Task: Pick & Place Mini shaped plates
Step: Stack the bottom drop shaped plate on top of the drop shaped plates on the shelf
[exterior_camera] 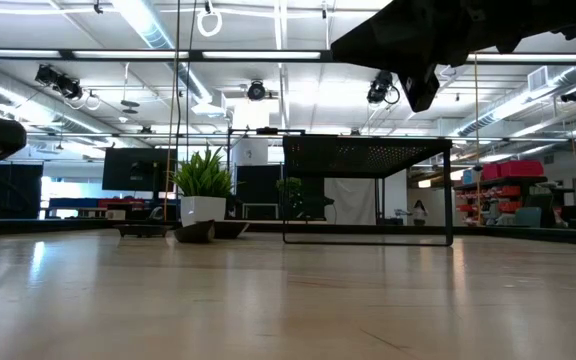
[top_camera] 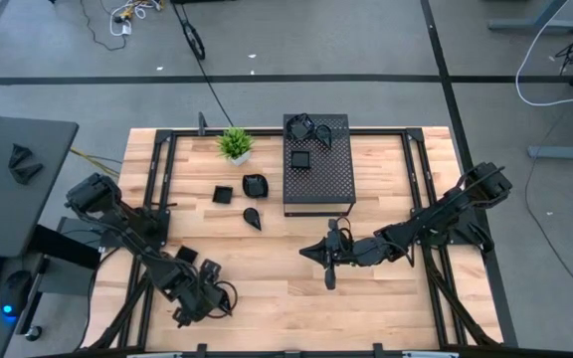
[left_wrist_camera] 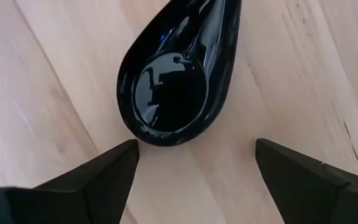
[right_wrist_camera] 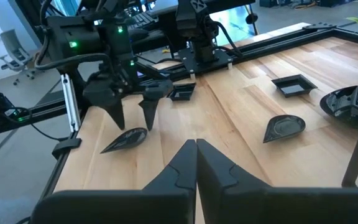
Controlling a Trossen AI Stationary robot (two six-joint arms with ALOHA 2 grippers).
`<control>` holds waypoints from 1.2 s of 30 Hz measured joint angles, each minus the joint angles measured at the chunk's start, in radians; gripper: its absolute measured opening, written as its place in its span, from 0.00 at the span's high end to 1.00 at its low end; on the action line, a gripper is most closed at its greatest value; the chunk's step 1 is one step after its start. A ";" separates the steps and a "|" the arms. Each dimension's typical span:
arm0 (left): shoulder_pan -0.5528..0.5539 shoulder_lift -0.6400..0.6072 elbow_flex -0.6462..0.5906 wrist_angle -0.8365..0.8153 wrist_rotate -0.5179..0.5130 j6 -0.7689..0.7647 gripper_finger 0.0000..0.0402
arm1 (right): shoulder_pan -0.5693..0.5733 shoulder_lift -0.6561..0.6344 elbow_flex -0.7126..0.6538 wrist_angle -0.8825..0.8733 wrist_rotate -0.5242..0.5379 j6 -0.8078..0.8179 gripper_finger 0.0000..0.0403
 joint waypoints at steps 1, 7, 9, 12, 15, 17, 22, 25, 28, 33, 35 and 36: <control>0.000 0.001 0.000 0.005 -0.008 0.002 0.18 | 0.000 0.000 0.000 0.000 0.001 0.000 0.98; 0.000 0.005 -0.001 0.066 -0.053 0.041 0.21 | 0.000 0.000 0.000 0.000 0.002 0.000 0.98; 0.003 0.008 -0.001 0.107 -0.101 0.041 0.22 | 0.000 0.000 0.000 0.000 0.002 0.000 0.98; 0.005 0.008 -0.001 0.137 -0.133 0.054 0.22 | 0.000 0.000 0.000 0.000 0.002 0.000 0.98; 0.007 0.008 -0.001 0.170 -0.136 0.075 0.22 | 0.000 0.000 0.000 0.000 0.002 0.000 0.98; 0.009 0.008 -0.001 0.183 -0.135 0.097 0.22 | 0.000 0.000 0.000 0.000 0.002 0.000 0.98; 0.018 0.015 -0.001 0.202 -0.156 0.113 0.22 | 0.000 0.000 0.000 0.000 0.002 0.000 0.98; 0.029 0.015 -0.001 0.226 -0.186 0.116 0.22 | 0.000 0.000 0.000 0.000 0.002 0.000 0.98; 0.041 0.016 0.000 0.290 -0.209 0.121 0.22 | 0.000 0.000 0.000 0.000 0.002 0.000 0.98; 0.073 0.066 0.000 0.405 -0.215 0.191 0.22 | 0.000 0.000 0.000 0.000 0.002 0.000 0.98; 0.094 0.103 0.001 0.443 -0.212 0.224 0.22 | 0.000 0.000 0.000 -0.001 0.002 0.000 0.98; 0.103 0.121 0.000 0.456 -0.212 0.239 0.22 | 0.000 0.000 0.000 -0.001 0.002 0.001 0.98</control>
